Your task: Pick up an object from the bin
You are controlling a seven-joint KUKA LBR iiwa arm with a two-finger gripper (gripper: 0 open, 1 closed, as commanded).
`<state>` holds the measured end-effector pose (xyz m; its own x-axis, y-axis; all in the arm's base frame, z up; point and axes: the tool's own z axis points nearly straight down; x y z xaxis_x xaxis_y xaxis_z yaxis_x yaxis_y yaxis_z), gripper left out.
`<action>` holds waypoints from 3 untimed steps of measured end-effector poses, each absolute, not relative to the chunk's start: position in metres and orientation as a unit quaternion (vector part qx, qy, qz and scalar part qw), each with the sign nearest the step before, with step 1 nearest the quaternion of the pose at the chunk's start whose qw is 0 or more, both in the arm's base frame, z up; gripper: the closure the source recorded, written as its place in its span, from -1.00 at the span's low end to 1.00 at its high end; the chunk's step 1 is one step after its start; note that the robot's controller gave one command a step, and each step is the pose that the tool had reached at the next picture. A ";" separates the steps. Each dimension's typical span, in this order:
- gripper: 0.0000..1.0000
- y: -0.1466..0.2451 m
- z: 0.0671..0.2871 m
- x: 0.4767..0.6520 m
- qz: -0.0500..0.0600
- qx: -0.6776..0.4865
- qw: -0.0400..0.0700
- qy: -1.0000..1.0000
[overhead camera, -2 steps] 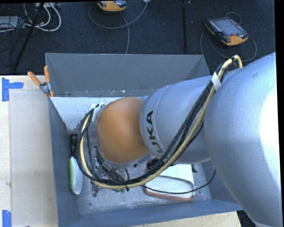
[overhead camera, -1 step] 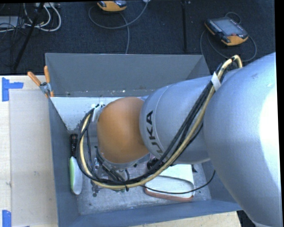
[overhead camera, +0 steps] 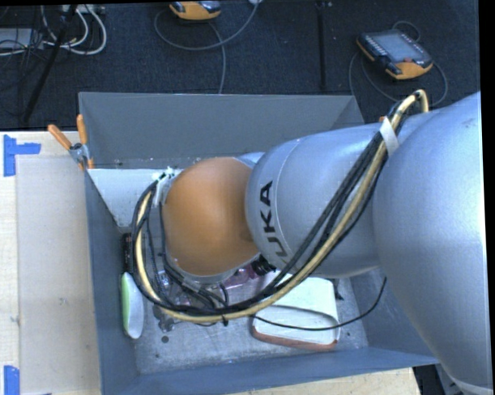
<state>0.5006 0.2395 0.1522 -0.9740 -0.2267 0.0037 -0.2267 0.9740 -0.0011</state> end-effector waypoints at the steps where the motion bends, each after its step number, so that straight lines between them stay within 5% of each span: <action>1: 1.00 0.218 0.164 0.499 0.000 0.177 0.001 -0.984; 2: 1.00 0.215 0.159 0.501 0.001 0.028 0.001 -1.000; 3: 1.00 0.196 0.150 0.492 0.000 0.102 0.001 -0.995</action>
Offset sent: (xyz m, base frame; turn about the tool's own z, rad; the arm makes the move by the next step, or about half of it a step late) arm -0.0002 -0.0064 -0.0032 0.2072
